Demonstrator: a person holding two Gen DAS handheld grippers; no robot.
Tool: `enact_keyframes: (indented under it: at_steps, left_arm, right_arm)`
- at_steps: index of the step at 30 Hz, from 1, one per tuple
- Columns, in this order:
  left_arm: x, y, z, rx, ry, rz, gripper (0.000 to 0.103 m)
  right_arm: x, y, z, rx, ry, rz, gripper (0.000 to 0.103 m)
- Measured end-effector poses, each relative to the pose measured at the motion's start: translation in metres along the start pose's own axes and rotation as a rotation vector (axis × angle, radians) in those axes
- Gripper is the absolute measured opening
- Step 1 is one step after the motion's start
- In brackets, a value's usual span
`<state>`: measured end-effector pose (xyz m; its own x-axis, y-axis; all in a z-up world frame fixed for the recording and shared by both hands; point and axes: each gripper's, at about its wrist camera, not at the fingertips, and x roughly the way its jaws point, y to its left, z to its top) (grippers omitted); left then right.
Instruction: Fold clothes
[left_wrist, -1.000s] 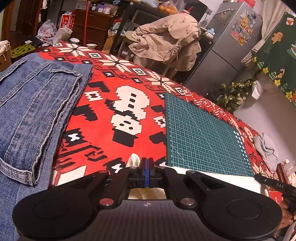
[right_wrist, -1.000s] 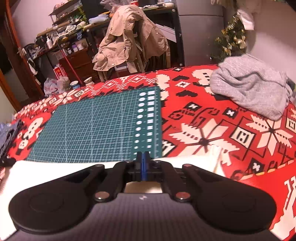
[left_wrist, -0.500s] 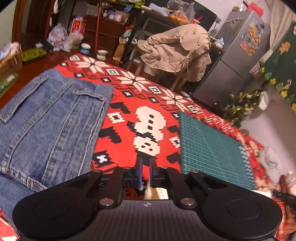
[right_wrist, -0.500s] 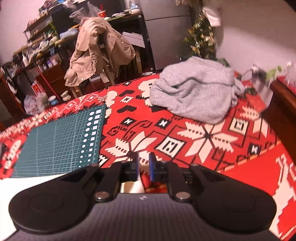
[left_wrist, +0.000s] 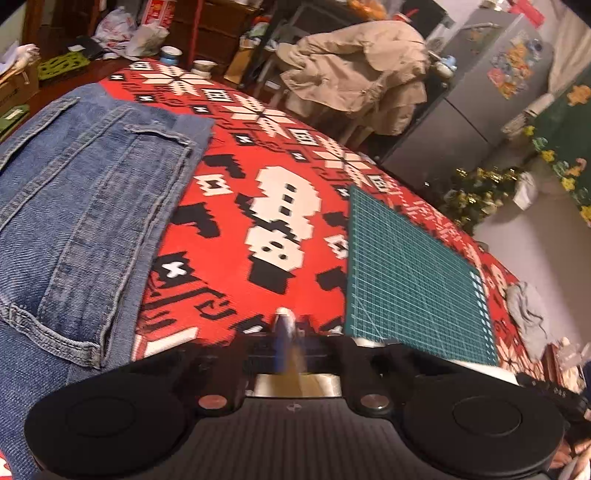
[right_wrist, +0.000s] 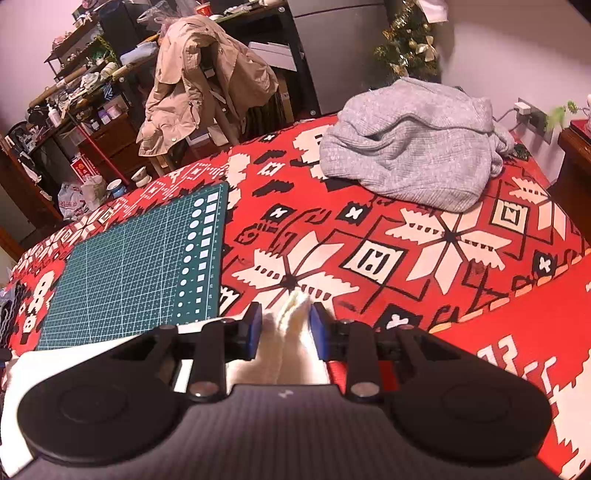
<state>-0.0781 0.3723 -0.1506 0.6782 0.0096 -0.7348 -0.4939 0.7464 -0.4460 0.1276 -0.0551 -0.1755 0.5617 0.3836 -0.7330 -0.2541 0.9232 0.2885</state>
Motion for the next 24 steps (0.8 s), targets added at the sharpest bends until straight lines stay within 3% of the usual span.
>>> enact_keyframes:
  at_steps: [2, 10, 16, 18, 20, 21, 24]
  left_arm:
    - [-0.004, -0.004, -0.001, 0.015, -0.033, -0.001, 0.003]
    - [0.015, -0.019, 0.028, 0.040, -0.051, 0.020, 0.003]
    - [0.033, -0.028, 0.046, 0.055, -0.050, 0.056, 0.004]
    - [0.031, -0.025, 0.044, 0.052, -0.064, 0.072, 0.008]
    - [0.024, -0.021, 0.042, 0.047, -0.089, 0.080, 0.012]
    - [0.020, -0.019, 0.041, 0.045, -0.100, 0.081, 0.012]
    - [0.003, -0.016, 0.038, 0.045, -0.121, 0.064, 0.011]
  right_arm:
    - [-0.002, 0.001, 0.000, 0.006, -0.007, -0.009, 0.012]
    - [-0.016, 0.001, 0.012, 0.055, -0.064, 0.002, 0.011]
    - [0.006, -0.005, 0.021, 0.096, -0.032, -0.028, 0.012]
    - [0.010, -0.007, 0.019, 0.096, -0.032, -0.041, 0.015]
    - [0.008, -0.009, 0.018, 0.095, -0.049, -0.065, 0.036]
    - [0.005, -0.010, 0.018, 0.093, -0.058, -0.082, 0.039]
    - [-0.009, -0.010, 0.018, 0.067, -0.088, -0.092, 0.039]
